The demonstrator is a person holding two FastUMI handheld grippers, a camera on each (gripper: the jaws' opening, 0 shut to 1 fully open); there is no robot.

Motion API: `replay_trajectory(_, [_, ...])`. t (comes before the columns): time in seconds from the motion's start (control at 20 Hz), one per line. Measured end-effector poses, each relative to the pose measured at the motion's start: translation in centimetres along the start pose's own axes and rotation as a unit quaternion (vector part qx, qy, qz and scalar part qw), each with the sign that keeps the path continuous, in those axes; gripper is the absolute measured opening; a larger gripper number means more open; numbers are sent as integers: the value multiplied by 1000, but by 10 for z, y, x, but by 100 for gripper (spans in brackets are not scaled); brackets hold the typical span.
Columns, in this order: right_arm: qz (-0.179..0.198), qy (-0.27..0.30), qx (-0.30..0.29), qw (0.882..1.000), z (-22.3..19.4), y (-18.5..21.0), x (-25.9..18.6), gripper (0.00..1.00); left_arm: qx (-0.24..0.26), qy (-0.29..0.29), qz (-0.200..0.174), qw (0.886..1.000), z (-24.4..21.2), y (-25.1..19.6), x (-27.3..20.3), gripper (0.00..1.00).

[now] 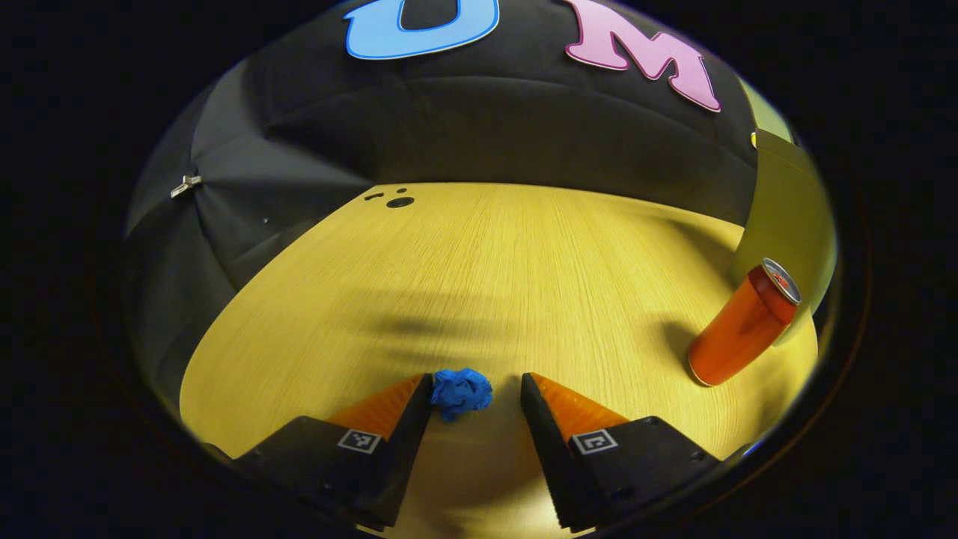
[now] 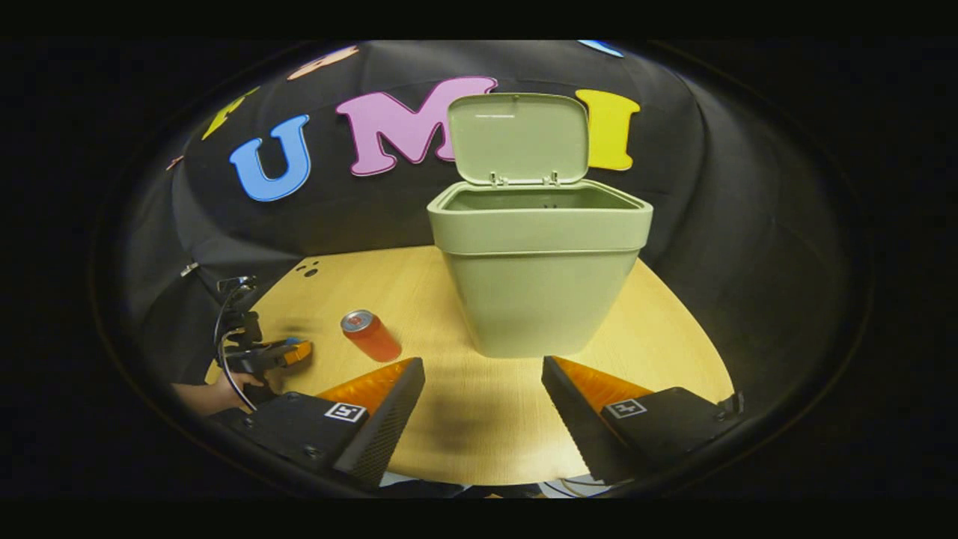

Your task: Press the lid of the desktop garbage bin to open it, pick up the crumpled paper on the desktop and throw it into the bin, then pick up the pop can on the desktop and drop it into the bin, and finally close the garbage bin lid.

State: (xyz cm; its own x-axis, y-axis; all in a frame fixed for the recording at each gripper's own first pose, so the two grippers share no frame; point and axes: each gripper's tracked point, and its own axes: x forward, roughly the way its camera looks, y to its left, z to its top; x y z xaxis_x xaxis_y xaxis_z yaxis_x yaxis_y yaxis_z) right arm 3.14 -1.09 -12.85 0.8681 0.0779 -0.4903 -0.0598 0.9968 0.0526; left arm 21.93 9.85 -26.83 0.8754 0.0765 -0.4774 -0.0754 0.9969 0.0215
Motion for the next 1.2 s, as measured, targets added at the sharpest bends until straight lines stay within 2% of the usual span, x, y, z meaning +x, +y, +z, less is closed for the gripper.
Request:
replay_trajectory(0.15, [3,4,2,1000,-4,1,0,99,2,0,-7,1000,1,-3,2,74])
replay_trajectory(0.35, [10,5,-5,1000,-6,4,-3,99,-2,-4,-2,1000,2,4,4,54])
replay_trajectory(0.5, [12,6,-8,1000,-9,3,-4,99,-5,-7,1,1000,3,5,4,43])
replay_trajectory(0.6, [13,7,-6,1000,-11,1,-5,99,-7,-8,3,1000,3,4,3,38])
replay_trajectory(0.75, [16,6,-7,1000,-12,0,-5,99,-1,-16,8,1000,7,5,-1,38])
replay_trajectory(0.8, [17,6,-8,1000,-13,0,-5,100,3,-23,9,1000,11,5,-5,31])
replay_trajectory(0.85, [18,5,-8,1000,-14,-1,-5,99,5,-28,4,1000,15,2,-9,34])
replay_trajectory(0.9, [19,6,-7,1000,-15,-1,-5,99,7,-33,0,999,20,-2,-16,30])
replay_trajectory(0.95, [20,7,-4,1000,-16,-1,-3,99,9,-38,-2,999,25,-3,-20,33])
replay_trajectory(1.2, [25,4,5,1000,-15,-4,2,99,13,-76,-22,997,65,-19,-51,33])
